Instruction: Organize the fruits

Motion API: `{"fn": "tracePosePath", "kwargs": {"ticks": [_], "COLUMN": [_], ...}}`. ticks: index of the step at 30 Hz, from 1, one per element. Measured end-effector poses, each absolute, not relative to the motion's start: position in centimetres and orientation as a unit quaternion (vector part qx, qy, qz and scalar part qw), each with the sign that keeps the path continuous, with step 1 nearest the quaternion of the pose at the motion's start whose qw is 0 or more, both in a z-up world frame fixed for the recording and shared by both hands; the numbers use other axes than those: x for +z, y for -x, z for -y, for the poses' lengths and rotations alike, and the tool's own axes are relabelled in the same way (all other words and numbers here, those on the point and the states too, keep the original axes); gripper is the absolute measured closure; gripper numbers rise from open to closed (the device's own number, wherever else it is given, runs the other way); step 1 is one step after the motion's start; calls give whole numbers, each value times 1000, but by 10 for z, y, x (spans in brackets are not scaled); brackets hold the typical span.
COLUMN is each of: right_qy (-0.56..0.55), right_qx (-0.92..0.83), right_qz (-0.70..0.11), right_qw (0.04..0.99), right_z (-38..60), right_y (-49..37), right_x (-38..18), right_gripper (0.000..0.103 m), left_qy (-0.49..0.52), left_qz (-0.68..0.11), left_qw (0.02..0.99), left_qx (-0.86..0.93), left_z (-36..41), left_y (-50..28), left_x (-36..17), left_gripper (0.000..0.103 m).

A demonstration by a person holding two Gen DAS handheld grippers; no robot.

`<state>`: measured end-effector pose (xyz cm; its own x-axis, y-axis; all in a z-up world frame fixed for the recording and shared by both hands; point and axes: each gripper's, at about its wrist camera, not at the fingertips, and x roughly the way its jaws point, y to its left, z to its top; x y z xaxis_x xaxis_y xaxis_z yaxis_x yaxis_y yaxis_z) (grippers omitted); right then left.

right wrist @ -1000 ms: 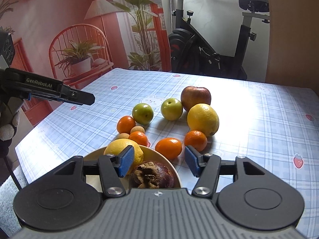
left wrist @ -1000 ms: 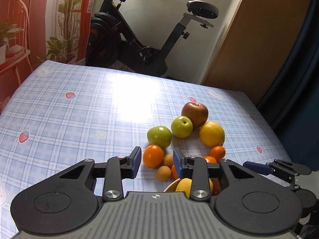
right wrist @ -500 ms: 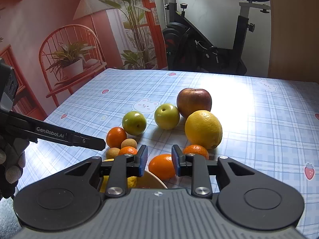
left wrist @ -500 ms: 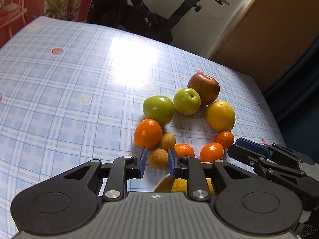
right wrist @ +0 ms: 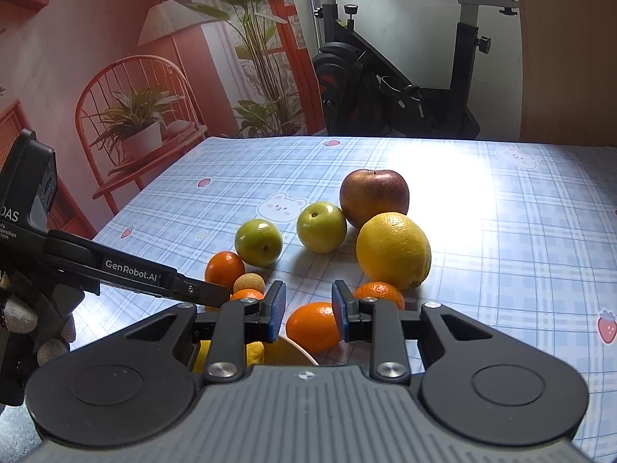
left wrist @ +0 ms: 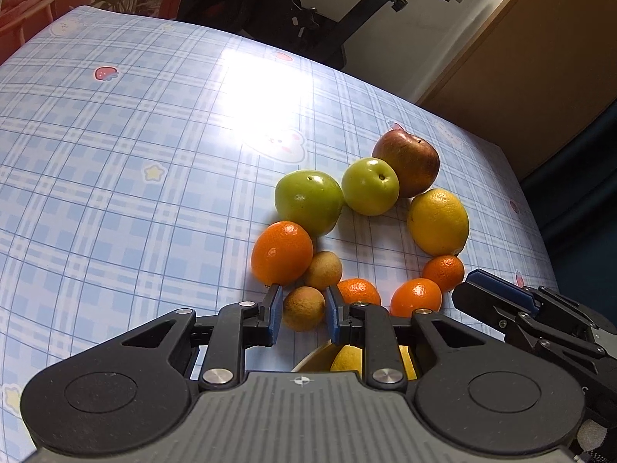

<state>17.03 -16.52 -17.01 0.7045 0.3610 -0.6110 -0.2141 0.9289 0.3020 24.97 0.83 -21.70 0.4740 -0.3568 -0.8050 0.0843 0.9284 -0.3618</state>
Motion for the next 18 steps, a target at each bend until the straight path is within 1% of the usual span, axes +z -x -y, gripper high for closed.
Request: {"fn": "tracePosePath", "kwargs": {"ticks": [8, 13, 18], "right_qy": [-98, -83, -57], "right_qx": [162, 173, 192], "right_qz": [-364, -374, -389], "right_qw": [912, 907, 899], "right_z": [156, 143, 123], "right_y": [-174, -183, -199], "right_x": [-165, -161, -161], "right_gripper": [74, 74, 74], "left_qy": [135, 140, 121], "left_qz": [-492, -487, -470], "left_qw": [850, 853, 868], "left_qx": [-132, -124, -108], "left_z": [-14, -37, -62], "left_y": [-244, -233, -225], "left_x": [-218, -216, -214], "left_gripper": [78, 78, 78]}}
